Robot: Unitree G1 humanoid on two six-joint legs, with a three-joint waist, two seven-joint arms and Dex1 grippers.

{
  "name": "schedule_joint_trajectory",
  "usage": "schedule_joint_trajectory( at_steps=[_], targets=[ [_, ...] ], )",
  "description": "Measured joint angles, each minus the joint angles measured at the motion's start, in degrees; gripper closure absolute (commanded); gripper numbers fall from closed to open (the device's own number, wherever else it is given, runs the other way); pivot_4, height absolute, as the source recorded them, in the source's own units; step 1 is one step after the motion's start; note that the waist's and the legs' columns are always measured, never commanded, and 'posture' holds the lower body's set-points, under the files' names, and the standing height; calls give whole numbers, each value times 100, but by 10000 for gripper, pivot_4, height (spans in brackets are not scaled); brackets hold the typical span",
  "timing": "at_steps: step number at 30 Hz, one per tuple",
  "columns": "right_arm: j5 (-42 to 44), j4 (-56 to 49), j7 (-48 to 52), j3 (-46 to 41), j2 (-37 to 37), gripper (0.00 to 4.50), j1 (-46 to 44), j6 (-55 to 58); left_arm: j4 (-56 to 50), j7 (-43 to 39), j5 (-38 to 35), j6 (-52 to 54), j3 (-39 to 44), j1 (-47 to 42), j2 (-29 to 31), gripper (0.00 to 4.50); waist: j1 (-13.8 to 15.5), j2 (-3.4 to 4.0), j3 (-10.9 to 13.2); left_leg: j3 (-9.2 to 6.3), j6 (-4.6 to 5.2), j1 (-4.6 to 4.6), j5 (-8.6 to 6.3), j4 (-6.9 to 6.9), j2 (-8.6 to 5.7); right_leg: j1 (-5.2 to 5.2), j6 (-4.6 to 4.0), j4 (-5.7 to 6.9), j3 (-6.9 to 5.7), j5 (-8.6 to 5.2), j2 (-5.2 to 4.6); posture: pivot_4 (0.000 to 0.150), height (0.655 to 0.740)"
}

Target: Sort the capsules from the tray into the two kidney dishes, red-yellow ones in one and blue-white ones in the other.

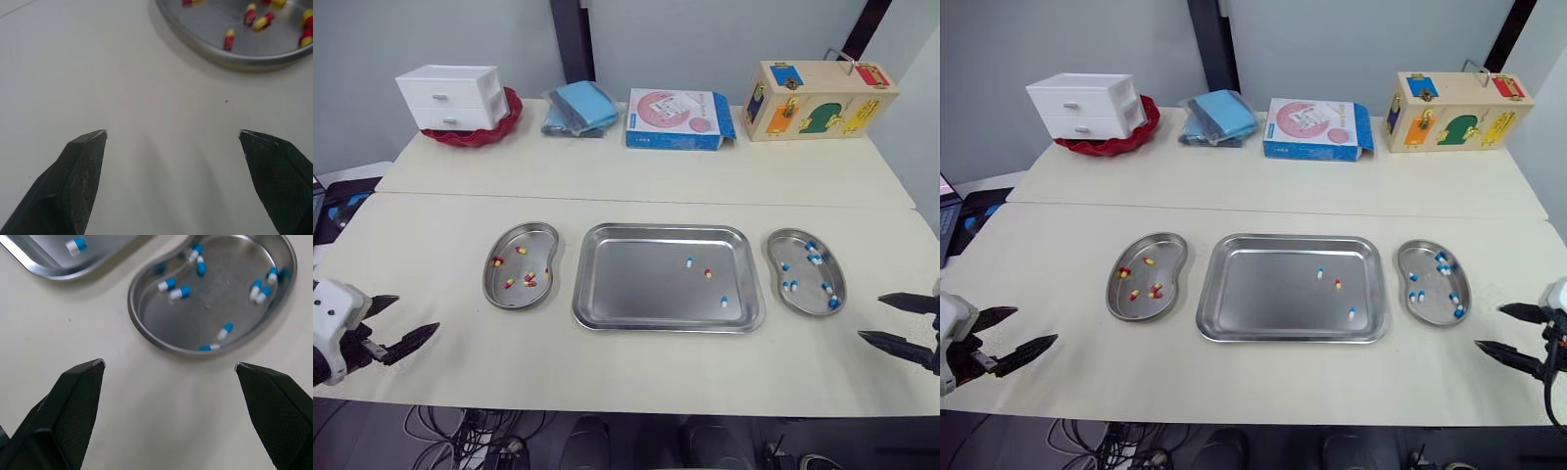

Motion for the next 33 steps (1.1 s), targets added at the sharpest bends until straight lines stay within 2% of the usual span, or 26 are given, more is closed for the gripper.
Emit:
schedule_joint_trajectory(
  at_steps=[3,7,10,13,16,23,33],
  targets=[
    [352,-692,-192,188,-2,0,-266,598,-770,90,-487,-65,-62,10,-664,273,5,-5,-3,-6,0,-1,0,3,0,3,0,2,-5,1,-1,1500,7400],
    [925,-1477,-873,737,32,0,-1075,1666,-1746,112,-678,-274,-355,420,-1170,273,-12,-6,-5,-4,0,1,0,4,-1,4,0,2,0,1,0,1500,7400],
    [1126,-1910,-1616,1462,410,0,-1981,2294,-2213,11,-693,-557,-773,860,-1599,273,-25,-7,-5,-3,0,0,0,3,-1,3,0,-1,1,1,0,1500,7400],
    [1049,-2072,-2519,2443,1113,0,-3098,2915,-2618,-124,-727,-988,-1401,1319,-2166,273,-44,-7,-5,-4,0,-3,0,6,-1,-1,1,0,1,3,-1,1500,7400],
    [824,-1929,-3315,3128,1775,0,-3879,3422,-2664,-280,-702,-1515,-1737,1531,-2404,273,-7,-7,-5,-12,0,-8,1,5,-1,-7,0,2,-5,3,1,1500,7400],
    [44,-1398,-4379,4259,2678,0,-4717,3959,-2248,-548,-627,-2740,-2185,1633,-2734,273,5,-1,-9,-11,0,-51,1,11,-2,-63,-2,16,-5,4,0,1500,7400],
    [-765,-476,-5007,4863,3596,0,-5277,4220,-1697,-618,-640,-3598,-2388,1655,-2837,273,-15,1,-10,-6,0,-55,1,11,-2,-80,-3,39,-1,2,2,1500,7400]
  ],
)
